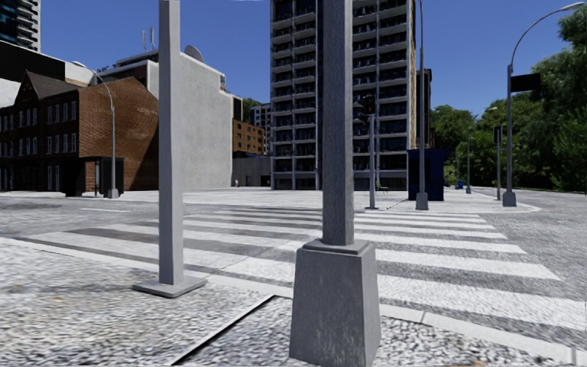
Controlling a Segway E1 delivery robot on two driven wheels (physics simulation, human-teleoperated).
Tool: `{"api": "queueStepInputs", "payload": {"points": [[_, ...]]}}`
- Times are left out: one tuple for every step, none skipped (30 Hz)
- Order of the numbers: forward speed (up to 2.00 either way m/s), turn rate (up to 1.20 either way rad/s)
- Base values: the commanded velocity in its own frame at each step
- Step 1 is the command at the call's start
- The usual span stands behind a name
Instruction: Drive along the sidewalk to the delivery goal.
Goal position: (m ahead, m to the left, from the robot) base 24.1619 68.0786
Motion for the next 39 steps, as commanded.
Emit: {"api": "queueStepInputs", "payload": {"points": [[0.61,0.69],[0.61,0.69],[0.61,0.7],[0.61,0.71],[0.61,0.74],[0.61,0.77],[0.61,0.77],[0.61,0.78],[0.61,0.79],[0.61,0.79],[0.61,0.79],[0.61,0.79],[0.61,0.79],[0.61,0.79],[0.61,0.79],[0.63,0.79],[0.63,0.79],[0.67,0.79],[0.72,0.79],[0.73,0.79],[0.74,0.79],[0.74,0.79],[0.74,0.79],[0.75,0.79],[0.75,0.79],[0.75,0.79],[0.75,0.79],[0.75,0.79],[0.75,0.79],[0.75,0.79],[0.75,0.79],[0.75,0.79],[0.75,0.79],[0.75,0.79],[0.75,0.79],[0.75,0.79],[0.75,0.79],[0.75,0.79],[0.75,0.79]]}}
